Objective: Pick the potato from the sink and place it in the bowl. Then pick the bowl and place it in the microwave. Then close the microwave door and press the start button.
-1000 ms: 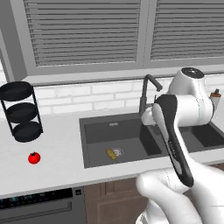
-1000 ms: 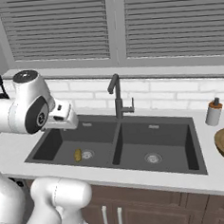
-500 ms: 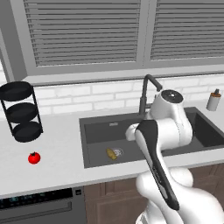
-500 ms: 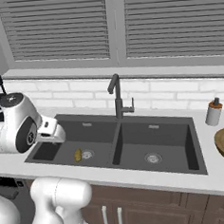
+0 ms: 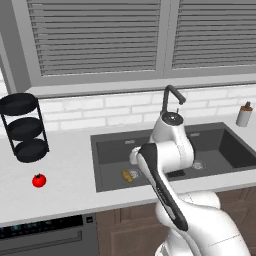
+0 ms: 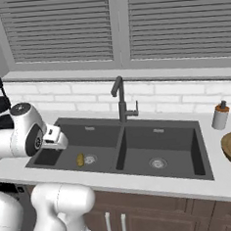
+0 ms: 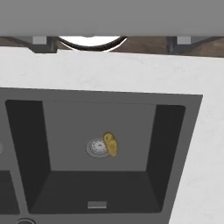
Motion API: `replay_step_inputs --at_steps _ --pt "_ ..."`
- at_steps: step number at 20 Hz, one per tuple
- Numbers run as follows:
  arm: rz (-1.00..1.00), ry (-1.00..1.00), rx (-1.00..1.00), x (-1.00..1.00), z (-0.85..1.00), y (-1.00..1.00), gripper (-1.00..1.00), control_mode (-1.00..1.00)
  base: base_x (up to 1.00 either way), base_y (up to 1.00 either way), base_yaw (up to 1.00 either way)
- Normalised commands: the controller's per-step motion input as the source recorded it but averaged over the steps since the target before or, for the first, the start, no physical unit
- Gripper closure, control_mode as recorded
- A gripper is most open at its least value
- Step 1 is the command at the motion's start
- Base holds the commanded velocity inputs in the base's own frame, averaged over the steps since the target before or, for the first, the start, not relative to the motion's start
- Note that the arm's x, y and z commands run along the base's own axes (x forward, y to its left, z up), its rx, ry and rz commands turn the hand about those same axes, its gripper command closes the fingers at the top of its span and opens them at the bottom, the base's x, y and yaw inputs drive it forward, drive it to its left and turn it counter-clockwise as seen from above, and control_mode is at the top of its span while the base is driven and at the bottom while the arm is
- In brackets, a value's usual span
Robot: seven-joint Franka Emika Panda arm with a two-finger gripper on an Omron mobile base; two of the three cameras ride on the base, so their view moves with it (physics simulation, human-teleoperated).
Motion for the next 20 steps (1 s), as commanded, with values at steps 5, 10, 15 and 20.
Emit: replay_step_inputs --at_steps 5,10,15,20 --pt "0.00 0.04 0.00 0.44 -0.49 0.01 -1.00 -1.00 0.00 0.00 0.00" --pt "0.00 0.01 0.00 0.33 -0.46 0.05 -1.00 -1.00 0.00 0.00 0.00" --pt "0.00 0.00 0.00 0.35 -0.34 0.00 -1.00 -1.00 0.00 0.00 0.00" --pt "0.00 0.01 0.00 0.44 -0.23 0.00 -1.00 -1.00 0.00 0.00 0.00"
